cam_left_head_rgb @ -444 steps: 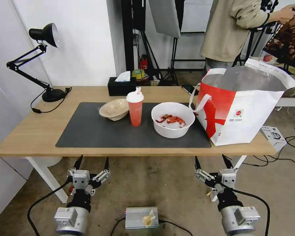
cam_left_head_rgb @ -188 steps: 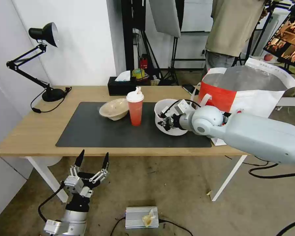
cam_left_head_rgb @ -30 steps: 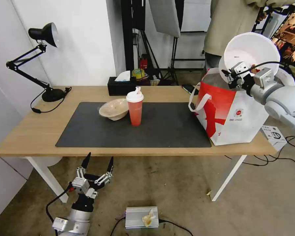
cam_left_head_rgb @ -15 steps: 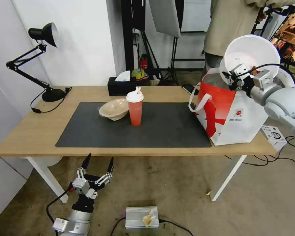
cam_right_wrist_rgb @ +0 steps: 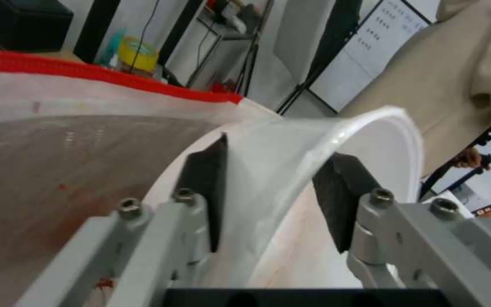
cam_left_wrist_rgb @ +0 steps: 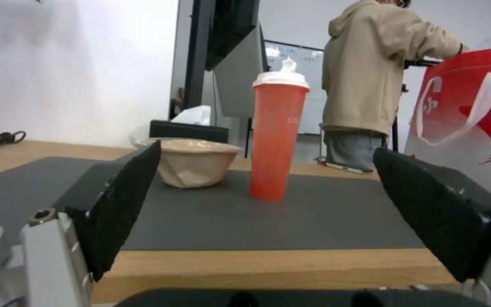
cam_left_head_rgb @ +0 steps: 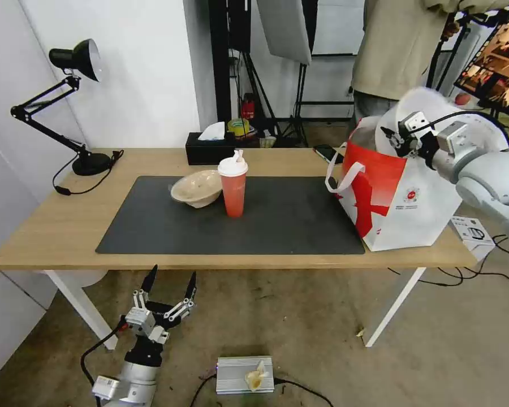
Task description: Pick up the trash from the table and place it into the takeout bag.
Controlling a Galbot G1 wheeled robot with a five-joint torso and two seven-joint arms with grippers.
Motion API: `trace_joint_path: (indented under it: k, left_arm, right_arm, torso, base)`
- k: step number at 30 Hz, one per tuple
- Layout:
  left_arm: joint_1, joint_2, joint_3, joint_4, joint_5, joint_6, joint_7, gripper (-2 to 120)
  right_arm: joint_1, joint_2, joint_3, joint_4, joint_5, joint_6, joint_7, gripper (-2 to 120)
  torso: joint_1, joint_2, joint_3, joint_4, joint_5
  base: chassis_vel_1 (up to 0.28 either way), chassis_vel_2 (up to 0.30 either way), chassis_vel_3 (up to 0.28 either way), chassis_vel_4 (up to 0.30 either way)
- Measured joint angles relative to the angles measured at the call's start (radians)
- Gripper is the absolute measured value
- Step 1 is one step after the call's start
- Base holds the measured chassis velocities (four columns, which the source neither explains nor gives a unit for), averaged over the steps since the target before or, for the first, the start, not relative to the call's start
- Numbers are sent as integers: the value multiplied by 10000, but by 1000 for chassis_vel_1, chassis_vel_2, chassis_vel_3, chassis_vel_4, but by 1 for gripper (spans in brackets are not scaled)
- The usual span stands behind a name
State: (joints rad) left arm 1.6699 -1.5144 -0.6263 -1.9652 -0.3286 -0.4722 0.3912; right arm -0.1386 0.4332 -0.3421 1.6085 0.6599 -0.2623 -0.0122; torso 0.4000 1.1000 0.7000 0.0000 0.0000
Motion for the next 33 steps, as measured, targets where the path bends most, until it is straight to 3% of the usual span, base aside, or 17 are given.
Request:
trace_joint_path:
  k: [3,8,10,16,24,33]
  left_arm:
    - [-29,-3,6,2,0,0,5,100]
    - [-36,-8,19,2,0,0,23,100]
    - [-29,29,15,34,0,0,39,100]
    - [-35,41,13,45,0,-2,47,100]
    - [-74,48,21,28,0,9,50,100]
    - [-77,51,-18,-66,-3,29,48,100]
  right_arm:
    - [-16,0,24,-8,-1,-5,16,55]
    - [-23,-18,37,-12,-1,-9,25,68]
    - [-26,-60,55,-7,7,-11,33,80]
    - [23,-114,85,27,52,-20,41,95]
    - [42,-263,169,267,90,-41,41,100]
    - [-66,-468,477,1091,584,-66,614,88]
  torso:
    - [0,0,0,0,0]
    - [0,0,0,0,0]
    - [0,0,0,0,0]
    - [0,0,0,1,0]
    - [0,0,0,-1,0]
    - [0,0,0,1,0]
  base:
    - [0,0,0,0]
    - [0,0,0,0]
    - [0,0,0,0]
    - [0,0,0,0]
    - [0,0,0,0]
    - [0,0,0,0]
